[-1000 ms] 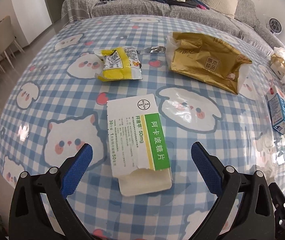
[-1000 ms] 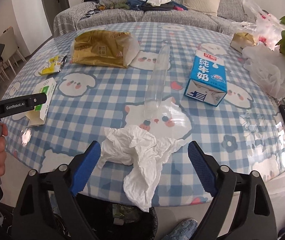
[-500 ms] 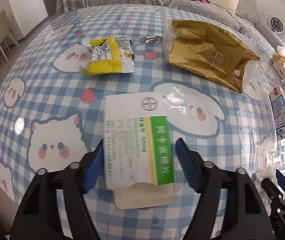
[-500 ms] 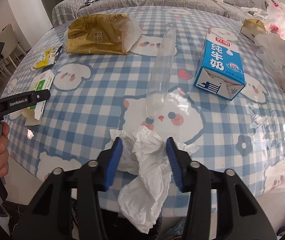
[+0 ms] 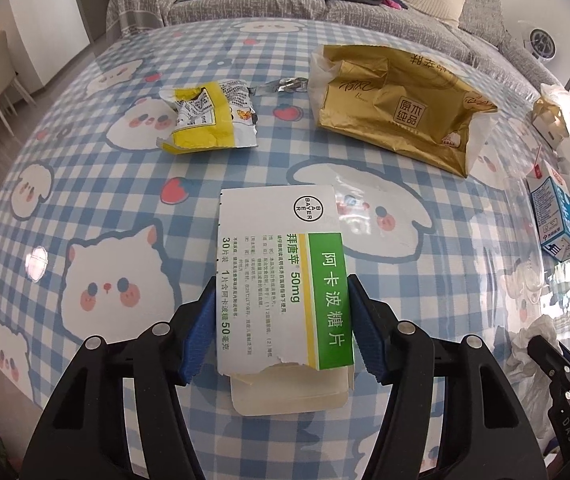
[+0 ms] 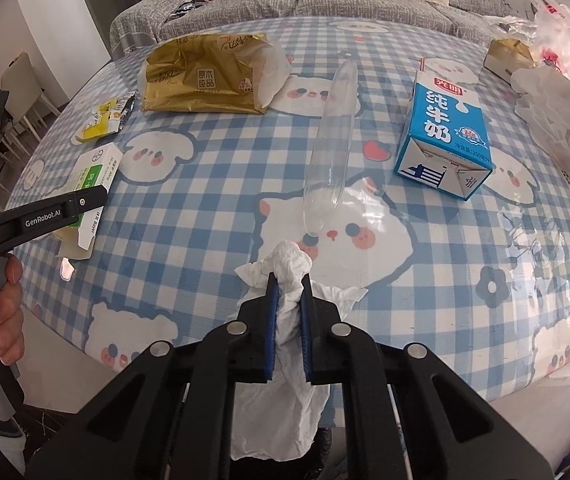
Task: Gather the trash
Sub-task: 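Carry the medicine box and tissue down over the black bin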
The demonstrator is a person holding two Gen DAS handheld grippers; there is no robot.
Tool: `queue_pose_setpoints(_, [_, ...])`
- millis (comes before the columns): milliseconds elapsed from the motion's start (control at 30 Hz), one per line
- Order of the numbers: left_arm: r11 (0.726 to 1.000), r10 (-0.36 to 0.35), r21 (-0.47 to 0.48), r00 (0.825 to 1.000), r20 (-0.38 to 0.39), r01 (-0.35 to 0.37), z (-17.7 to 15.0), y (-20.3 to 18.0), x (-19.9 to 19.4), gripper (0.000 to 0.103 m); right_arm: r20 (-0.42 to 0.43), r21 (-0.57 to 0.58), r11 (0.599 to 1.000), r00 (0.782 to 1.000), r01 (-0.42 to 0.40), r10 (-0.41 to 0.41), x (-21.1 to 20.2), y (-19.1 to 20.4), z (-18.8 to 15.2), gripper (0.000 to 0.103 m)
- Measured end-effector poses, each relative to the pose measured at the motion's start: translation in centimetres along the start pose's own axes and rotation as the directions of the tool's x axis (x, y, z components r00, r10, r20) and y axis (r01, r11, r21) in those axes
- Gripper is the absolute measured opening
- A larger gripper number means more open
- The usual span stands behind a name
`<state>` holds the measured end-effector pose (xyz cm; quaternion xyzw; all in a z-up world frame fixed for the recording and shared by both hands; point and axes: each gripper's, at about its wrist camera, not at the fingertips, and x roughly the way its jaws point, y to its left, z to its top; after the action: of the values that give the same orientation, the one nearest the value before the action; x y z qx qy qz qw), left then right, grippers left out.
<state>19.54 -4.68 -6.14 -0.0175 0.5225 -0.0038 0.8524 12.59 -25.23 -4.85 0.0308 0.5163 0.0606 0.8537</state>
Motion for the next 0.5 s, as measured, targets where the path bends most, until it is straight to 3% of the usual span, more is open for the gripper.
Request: queue_pose_setpoints(500, [1.0,-0.021,0.009,0.998,0.059,0.02,-1.7,0.0,-2.8,0.06,0.078,0.008,1.0,0.997,-0.002,0.002,-2.5,0.2,-1.0,0.009])
